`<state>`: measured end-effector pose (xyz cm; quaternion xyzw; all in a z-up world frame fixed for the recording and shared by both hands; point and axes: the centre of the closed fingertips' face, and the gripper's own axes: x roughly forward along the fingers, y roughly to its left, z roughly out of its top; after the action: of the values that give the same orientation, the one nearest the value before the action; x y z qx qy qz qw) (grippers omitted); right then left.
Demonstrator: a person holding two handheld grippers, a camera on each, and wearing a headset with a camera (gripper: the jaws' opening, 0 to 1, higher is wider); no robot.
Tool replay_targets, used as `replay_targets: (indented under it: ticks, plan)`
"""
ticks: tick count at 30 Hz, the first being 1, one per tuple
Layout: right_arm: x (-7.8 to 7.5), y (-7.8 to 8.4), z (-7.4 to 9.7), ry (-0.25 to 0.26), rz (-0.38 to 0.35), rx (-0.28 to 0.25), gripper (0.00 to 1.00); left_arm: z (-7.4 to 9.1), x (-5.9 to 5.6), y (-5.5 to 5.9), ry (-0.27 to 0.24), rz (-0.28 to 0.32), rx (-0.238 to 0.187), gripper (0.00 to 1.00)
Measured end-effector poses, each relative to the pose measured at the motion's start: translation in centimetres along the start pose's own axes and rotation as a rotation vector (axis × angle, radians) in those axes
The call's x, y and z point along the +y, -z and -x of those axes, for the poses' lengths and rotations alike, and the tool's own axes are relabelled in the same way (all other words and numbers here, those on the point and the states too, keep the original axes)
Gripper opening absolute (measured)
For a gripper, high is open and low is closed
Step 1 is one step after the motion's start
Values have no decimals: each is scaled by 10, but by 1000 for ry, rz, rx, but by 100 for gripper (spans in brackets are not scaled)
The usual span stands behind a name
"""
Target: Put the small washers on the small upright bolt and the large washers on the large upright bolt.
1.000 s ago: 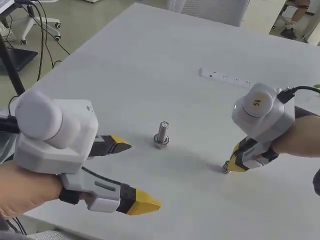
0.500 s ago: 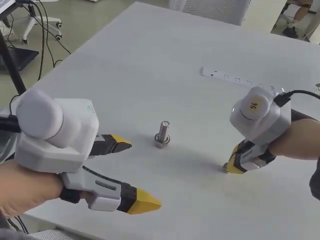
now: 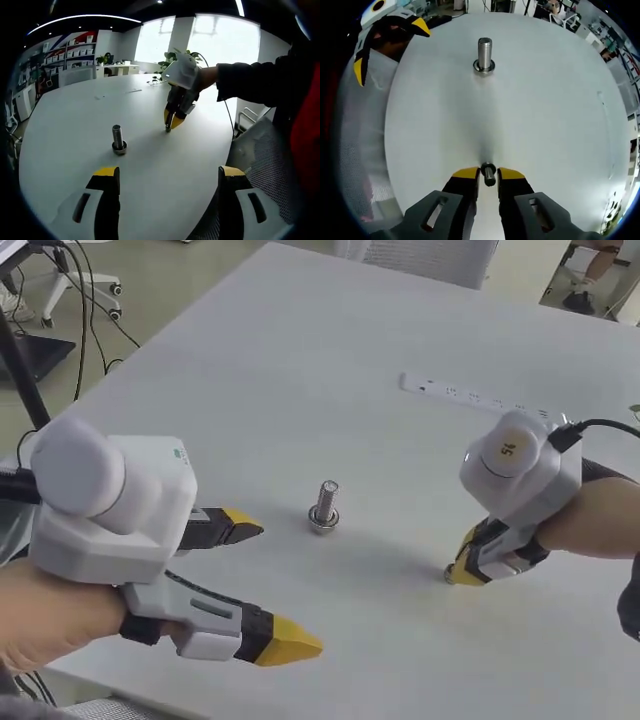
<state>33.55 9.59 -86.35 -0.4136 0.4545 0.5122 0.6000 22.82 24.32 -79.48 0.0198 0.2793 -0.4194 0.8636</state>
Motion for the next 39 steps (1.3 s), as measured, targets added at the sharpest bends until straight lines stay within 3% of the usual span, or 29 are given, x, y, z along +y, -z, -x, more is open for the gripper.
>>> replay_targets:
  ticks: [17,39]
  plan:
    - [2,3,6,5,-19,-16,28,-1,-1,-2,4,-5,-3,80]
    - [3,7,17,38,-64,-79,49,-3,-3,-4,18,-21,-2,81]
